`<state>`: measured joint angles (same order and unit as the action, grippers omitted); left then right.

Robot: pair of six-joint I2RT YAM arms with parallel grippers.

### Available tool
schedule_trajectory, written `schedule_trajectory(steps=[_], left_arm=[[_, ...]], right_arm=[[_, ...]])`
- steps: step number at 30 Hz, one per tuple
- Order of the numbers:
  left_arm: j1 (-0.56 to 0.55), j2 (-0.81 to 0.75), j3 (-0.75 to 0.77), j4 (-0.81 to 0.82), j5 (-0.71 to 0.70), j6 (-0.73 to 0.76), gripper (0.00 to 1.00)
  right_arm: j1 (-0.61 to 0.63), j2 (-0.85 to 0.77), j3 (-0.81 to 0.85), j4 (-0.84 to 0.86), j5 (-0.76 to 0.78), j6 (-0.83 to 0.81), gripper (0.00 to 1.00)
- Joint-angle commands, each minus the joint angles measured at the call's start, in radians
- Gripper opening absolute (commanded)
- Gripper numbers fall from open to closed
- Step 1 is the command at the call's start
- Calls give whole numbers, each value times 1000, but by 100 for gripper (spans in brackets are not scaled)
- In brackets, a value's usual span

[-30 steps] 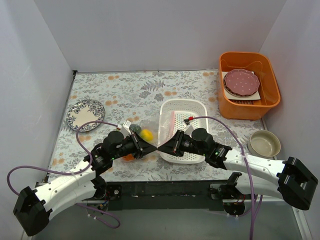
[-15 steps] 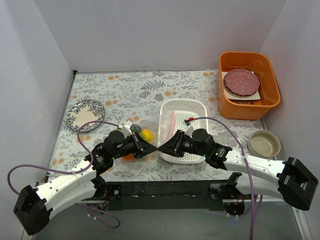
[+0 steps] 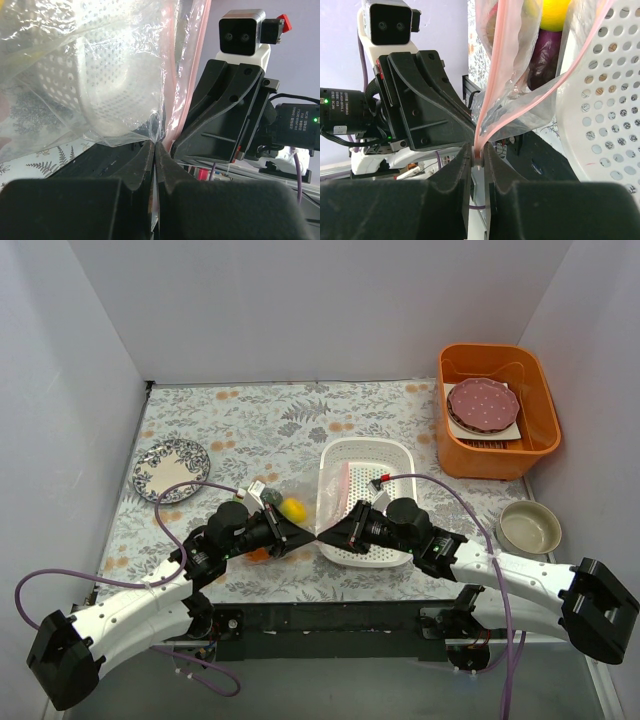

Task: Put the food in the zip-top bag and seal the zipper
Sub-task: Zip the zipper food storage bag at the center of the board.

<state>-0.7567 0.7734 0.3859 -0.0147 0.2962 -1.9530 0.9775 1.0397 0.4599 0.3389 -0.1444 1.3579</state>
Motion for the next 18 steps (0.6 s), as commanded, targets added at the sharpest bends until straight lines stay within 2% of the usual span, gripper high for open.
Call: schedule_trajectory(steps=[1, 2, 3, 12, 18], left_arm=[[-3, -10, -7, 9, 1, 12, 0], [-3, -8, -4, 9, 0, 16, 0], [-3, -6, -2, 9, 1, 16, 0], [-3, -9, 24, -62, 29, 71, 0], [-4, -49, -31, -56, 44, 48, 0]], right_arm=[[7, -24, 3, 3, 11, -9, 7], [6, -26, 2, 6, 12, -8, 2], [7, -26, -1, 6, 19, -8, 1], [4, -44, -46, 72, 109, 21, 1], [3, -44, -33, 49, 126, 12, 2]])
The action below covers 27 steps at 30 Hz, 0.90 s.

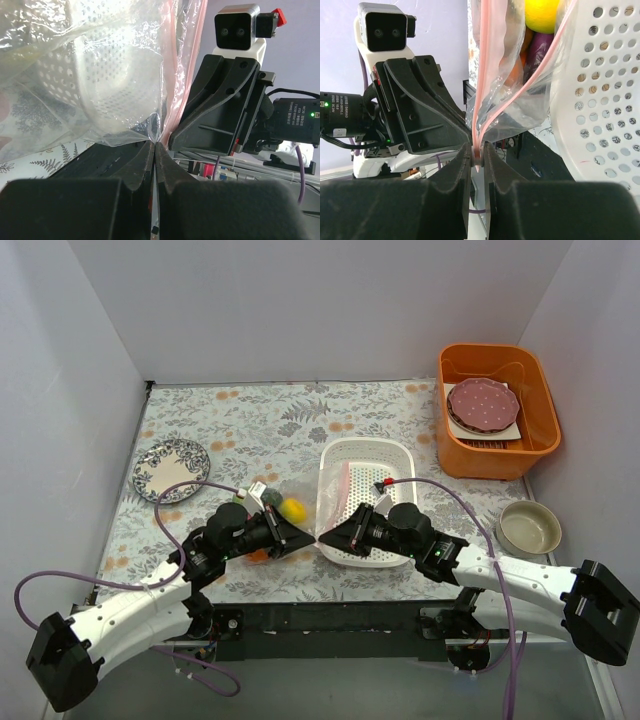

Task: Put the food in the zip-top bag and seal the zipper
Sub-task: Zip the zipper food storage bag at the center of the board.

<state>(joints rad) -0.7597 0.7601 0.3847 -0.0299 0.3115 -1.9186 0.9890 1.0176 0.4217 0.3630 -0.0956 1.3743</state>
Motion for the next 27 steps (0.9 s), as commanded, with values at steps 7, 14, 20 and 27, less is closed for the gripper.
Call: schedule_trajectory(steps=[7, 14, 20, 27], left_arm=[[-1, -54, -50, -44, 55, 15, 0], [-1, -74, -44, -77, 57, 23, 0], [0, -103, -43, -108, 44, 16, 0], [0, -111, -40, -123, 38, 15, 0]], right_arm=[[-15, -31, -6, 28, 91, -3, 3], [-24, -31, -4, 17, 91, -6, 4], [-38, -24, -8, 19, 89, -9, 4], [-58, -13, -3, 24, 85, -15, 4]])
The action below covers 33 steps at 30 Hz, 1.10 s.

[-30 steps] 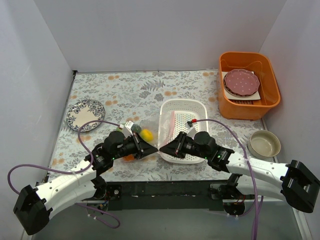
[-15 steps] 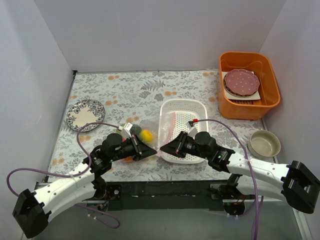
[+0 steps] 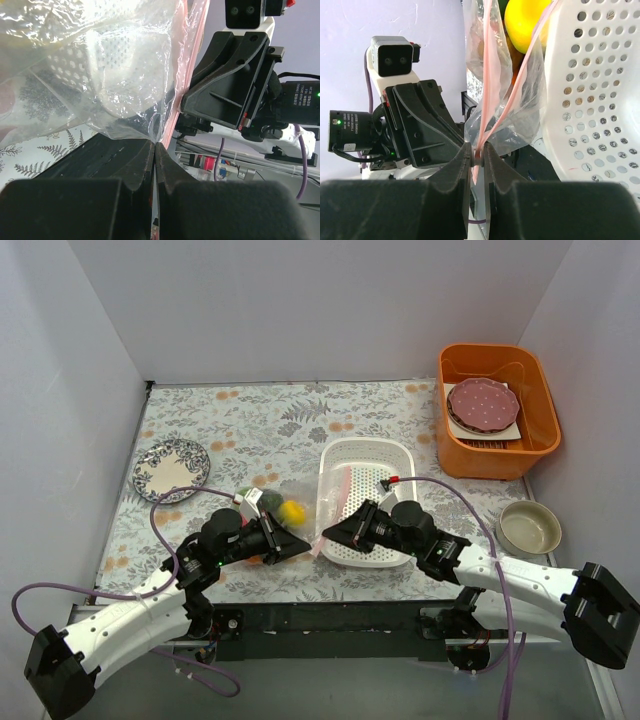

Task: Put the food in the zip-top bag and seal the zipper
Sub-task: Zip the zipper food storage bag at the center of the board.

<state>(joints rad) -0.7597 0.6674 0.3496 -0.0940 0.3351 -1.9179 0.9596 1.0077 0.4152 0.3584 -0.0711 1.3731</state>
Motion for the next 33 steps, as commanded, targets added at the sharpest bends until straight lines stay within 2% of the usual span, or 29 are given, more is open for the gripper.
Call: schedule_trajectory(steps=[1, 33], left_arm=[[0, -15, -4, -59, 13, 16, 0], [0, -74, 12, -156, 4, 23, 0]], right_arm=[[-30, -1, 4, 27, 60, -14, 4], [-197, 63, 27, 73, -48, -63, 5]])
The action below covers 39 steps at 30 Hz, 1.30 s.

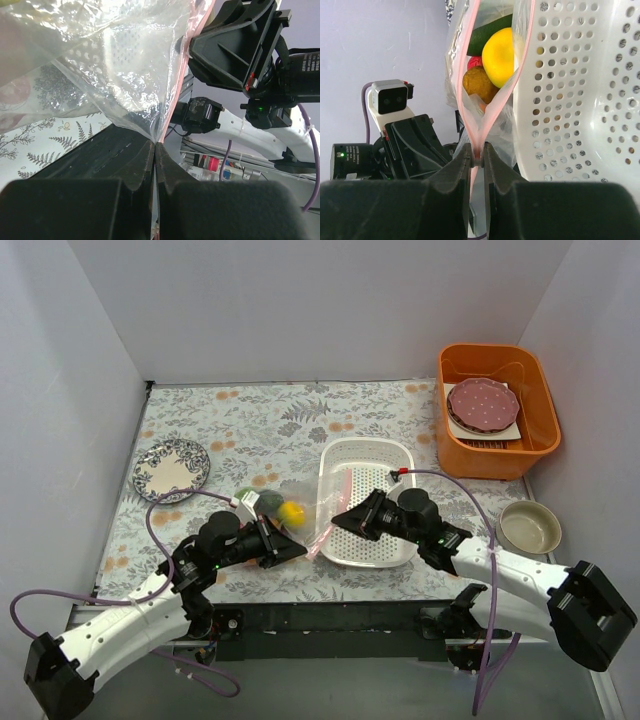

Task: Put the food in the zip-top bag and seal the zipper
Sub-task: Zip the zipper food storage bag at the center of the board.

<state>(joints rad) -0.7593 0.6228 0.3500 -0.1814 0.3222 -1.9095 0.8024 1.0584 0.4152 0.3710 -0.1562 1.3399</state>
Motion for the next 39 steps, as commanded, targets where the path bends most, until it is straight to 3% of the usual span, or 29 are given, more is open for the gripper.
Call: schedule_trajectory(steps=[1, 19, 39], left_arm=[[-2, -34, 12, -72, 17, 13, 0], [0, -46, 35, -102, -44, 0, 0], [-2, -91, 20, -86, -112, -22, 0]], right_arm=[[-48, 15, 25, 62, 29, -31, 5], [-112, 92, 37, 167, -52, -30, 5], [-221, 164, 178, 0, -138, -104, 5]])
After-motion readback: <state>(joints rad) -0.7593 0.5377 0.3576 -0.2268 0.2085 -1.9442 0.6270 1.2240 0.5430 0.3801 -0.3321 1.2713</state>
